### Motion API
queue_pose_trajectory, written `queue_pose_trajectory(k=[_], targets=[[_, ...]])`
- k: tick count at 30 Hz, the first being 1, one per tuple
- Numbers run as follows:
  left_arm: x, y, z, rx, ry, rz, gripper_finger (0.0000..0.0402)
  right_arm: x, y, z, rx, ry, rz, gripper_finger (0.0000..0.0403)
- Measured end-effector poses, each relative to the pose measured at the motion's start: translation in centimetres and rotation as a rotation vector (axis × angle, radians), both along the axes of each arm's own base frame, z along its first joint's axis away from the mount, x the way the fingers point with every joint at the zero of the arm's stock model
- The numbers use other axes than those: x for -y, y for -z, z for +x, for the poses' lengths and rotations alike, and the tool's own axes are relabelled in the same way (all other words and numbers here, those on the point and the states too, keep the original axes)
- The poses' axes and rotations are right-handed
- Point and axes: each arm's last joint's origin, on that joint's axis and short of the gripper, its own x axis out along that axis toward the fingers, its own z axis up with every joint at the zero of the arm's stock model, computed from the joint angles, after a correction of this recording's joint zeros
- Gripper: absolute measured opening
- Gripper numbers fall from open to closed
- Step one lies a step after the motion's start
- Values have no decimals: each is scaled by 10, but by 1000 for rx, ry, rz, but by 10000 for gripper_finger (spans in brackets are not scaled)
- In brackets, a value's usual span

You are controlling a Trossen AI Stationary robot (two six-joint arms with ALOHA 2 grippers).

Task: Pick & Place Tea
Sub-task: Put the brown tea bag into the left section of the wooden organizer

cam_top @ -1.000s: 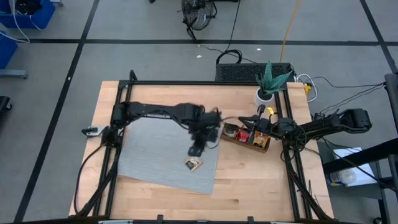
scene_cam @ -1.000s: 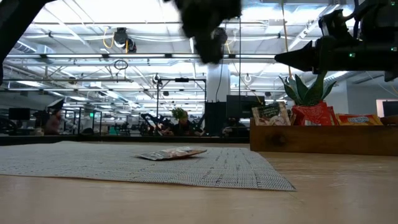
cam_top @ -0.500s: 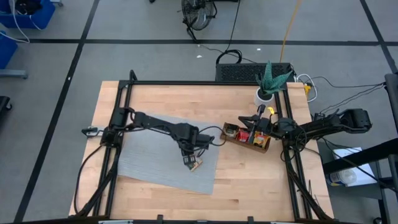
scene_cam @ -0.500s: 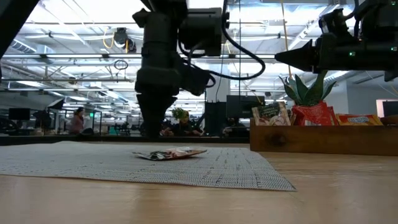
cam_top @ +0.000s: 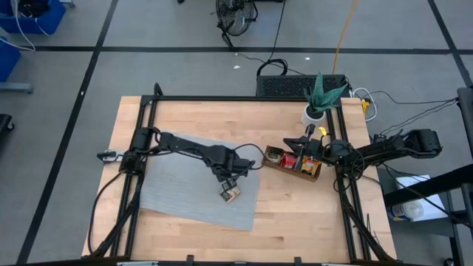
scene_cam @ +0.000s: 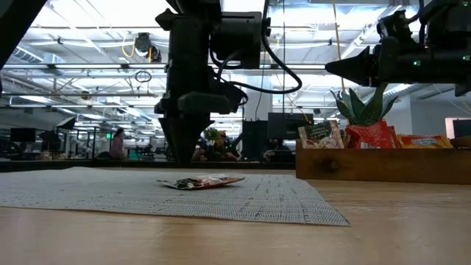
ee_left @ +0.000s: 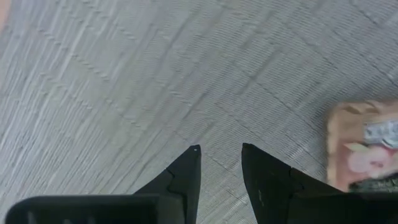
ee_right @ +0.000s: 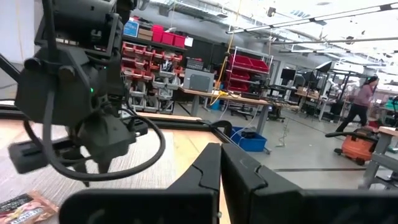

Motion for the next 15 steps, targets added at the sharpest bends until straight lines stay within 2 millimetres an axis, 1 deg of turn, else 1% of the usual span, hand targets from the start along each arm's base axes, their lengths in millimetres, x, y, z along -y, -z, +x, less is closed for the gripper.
queue_pose_trajectory(k=[5,7,8,10,12,14,15], targets=[[-7,-1,-8,-72,-105,84,120,0,1,0,-1,-3,20,1],[-8,-4,-12,-88,-79,155,120,0,1,0,-3,-4,22,2],[-5,-10,-13,-65,-43,190,120,0,1,0,-7,-4,22,2],[3,-34,-11,71,48,263,120,0,2,0,-12,-4,22,1],[16,-70,-15,252,131,351,120,0,2,0,-15,-4,22,1],[28,-101,-26,433,218,424,120,0,2,0,-16,-4,22,1],[34,-111,-34,520,252,446,120,0,2,0,-19,-4,21,1]])
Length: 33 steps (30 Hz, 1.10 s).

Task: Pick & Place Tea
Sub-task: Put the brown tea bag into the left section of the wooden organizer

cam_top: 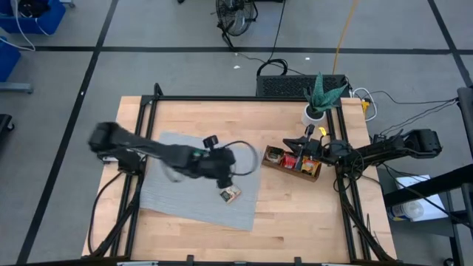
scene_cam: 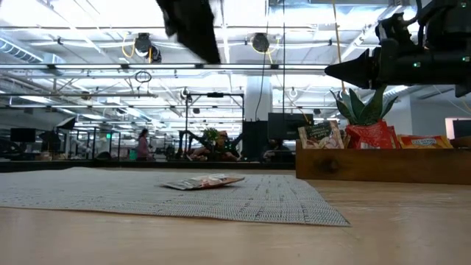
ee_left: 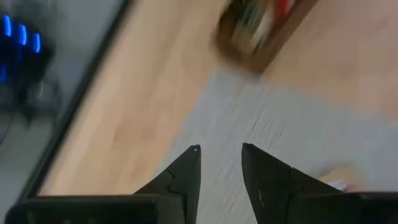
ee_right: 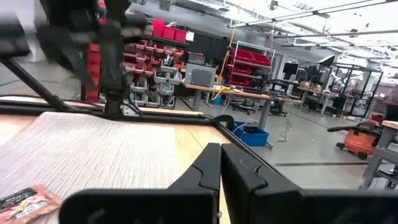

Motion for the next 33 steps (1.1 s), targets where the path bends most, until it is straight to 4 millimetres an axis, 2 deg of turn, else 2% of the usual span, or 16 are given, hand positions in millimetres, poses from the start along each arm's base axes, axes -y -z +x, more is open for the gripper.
queue_pose_trajectory(k=[2,4,7,10,14,17,20,25,33], targets=[[8,-12,-16,163,75,1,120,0,0,0,-4,0,0,1],[11,-12,-33,291,133,-43,120,0,0,0,-6,1,-1,1],[15,6,-53,302,276,-96,117,0,0,0,-6,1,-2,1],[29,24,-61,201,412,-84,86,0,1,0,-5,1,0,1],[38,49,-60,34,458,-83,13,0,0,0,-4,2,0,1],[46,63,-48,41,498,-125,7,0,0,0,-4,2,0,1],[55,80,-38,11,629,-143,4,0,1,0,-7,2,0,0],[53,107,-31,-87,683,-122,3,0,1,0,-11,3,0,0],[46,114,-26,-106,679,-184,4,0,1,0,-10,3,4,0]])
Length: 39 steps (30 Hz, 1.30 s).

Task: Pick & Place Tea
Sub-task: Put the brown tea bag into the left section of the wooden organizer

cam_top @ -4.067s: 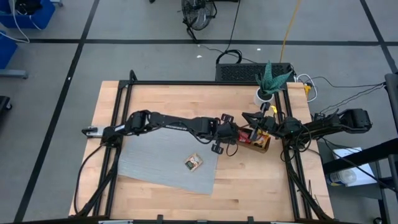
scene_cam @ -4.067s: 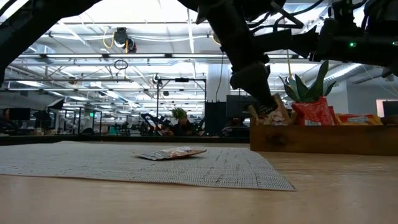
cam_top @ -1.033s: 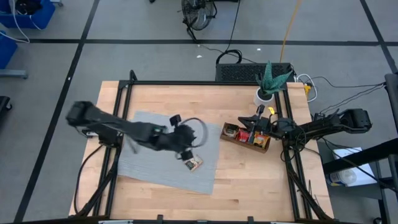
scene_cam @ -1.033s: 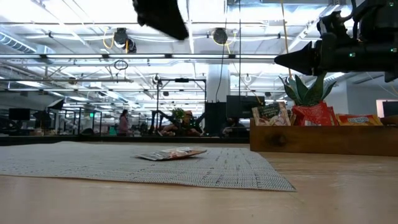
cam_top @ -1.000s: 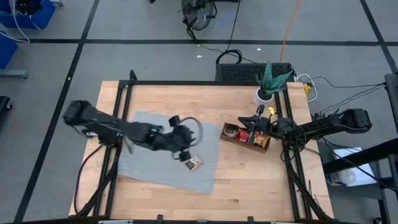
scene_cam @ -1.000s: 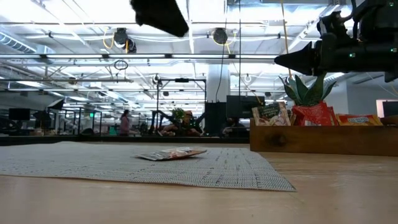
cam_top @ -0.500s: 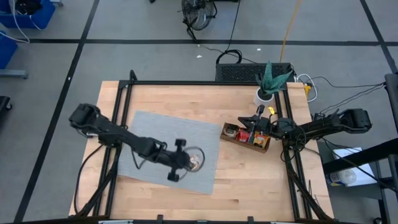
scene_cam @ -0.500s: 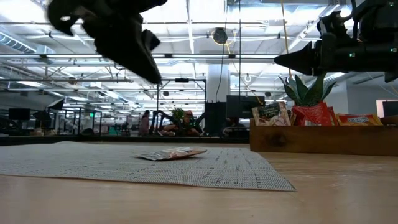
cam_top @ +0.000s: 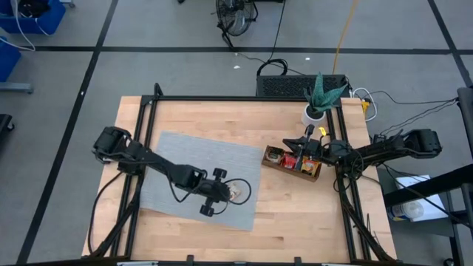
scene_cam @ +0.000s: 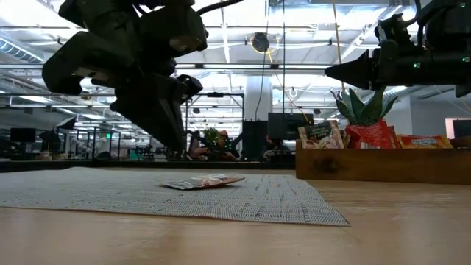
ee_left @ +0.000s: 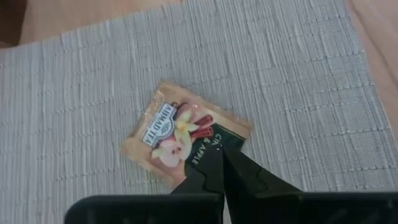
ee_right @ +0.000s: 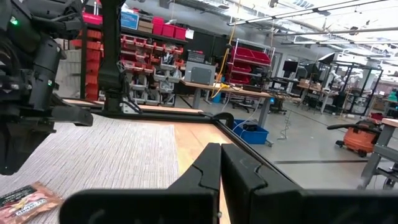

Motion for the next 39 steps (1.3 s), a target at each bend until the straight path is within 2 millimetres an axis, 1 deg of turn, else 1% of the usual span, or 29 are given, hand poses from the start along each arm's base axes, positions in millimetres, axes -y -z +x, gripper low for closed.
queue_pose_trajectory(k=[6,11,16,20,25,28,30,35,39], targets=[[-4,-1,5,35,33,-6,2,0,0,0,0,1,-1,0],[-14,16,19,49,55,-44,2,0,0,0,-1,1,-2,0],[-25,26,30,78,90,-77,2,0,0,0,-1,1,-2,0],[-36,26,33,95,61,-78,3,0,0,0,0,1,-1,0],[-52,26,36,97,-41,-73,2,0,0,0,0,1,-2,0],[-58,28,34,53,-78,-116,3,0,0,0,0,1,-2,0],[-58,29,32,25,-42,-120,2,0,0,0,-1,1,-2,0],[-47,28,32,47,56,-100,2,0,0,0,0,1,-2,0],[-42,28,31,55,114,-67,2,0,0,0,-1,1,-2,0]])
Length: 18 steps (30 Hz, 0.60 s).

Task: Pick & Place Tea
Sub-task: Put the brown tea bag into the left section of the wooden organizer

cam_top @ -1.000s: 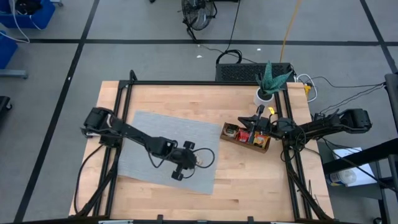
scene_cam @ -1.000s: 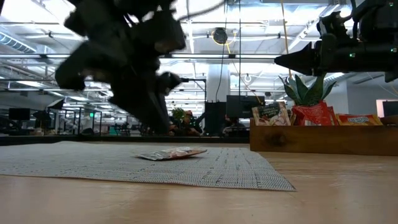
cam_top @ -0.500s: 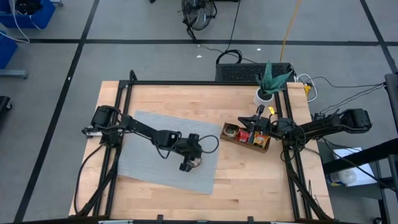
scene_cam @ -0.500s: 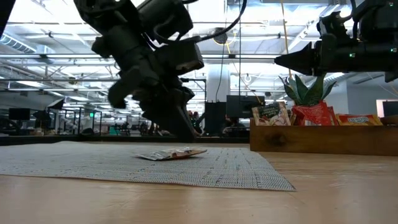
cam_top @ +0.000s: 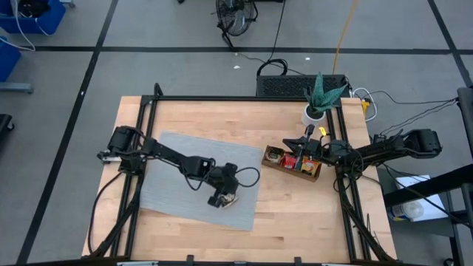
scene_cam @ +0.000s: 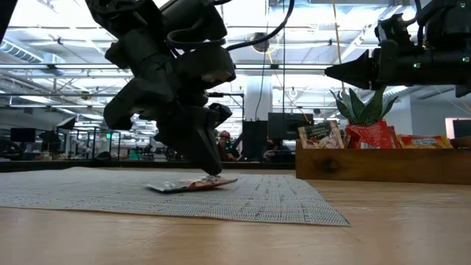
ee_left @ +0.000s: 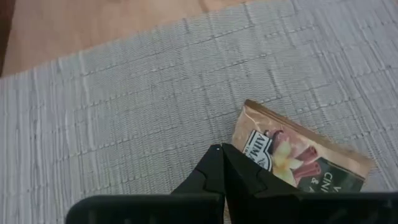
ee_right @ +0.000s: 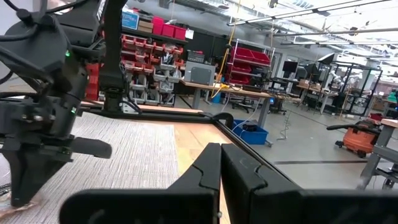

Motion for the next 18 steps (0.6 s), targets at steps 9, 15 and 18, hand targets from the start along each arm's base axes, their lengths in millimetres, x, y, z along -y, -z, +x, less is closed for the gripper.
queue_pose_trajectory(k=[9,15,18], targets=[[17,-2,-4,-16,104,-88,2,0,0,0,0,-1,0,0],[26,-24,-12,-16,94,-159,2,0,1,0,-5,-1,0,0],[27,-18,-17,-107,29,-192,2,0,1,0,-8,0,0,0]])
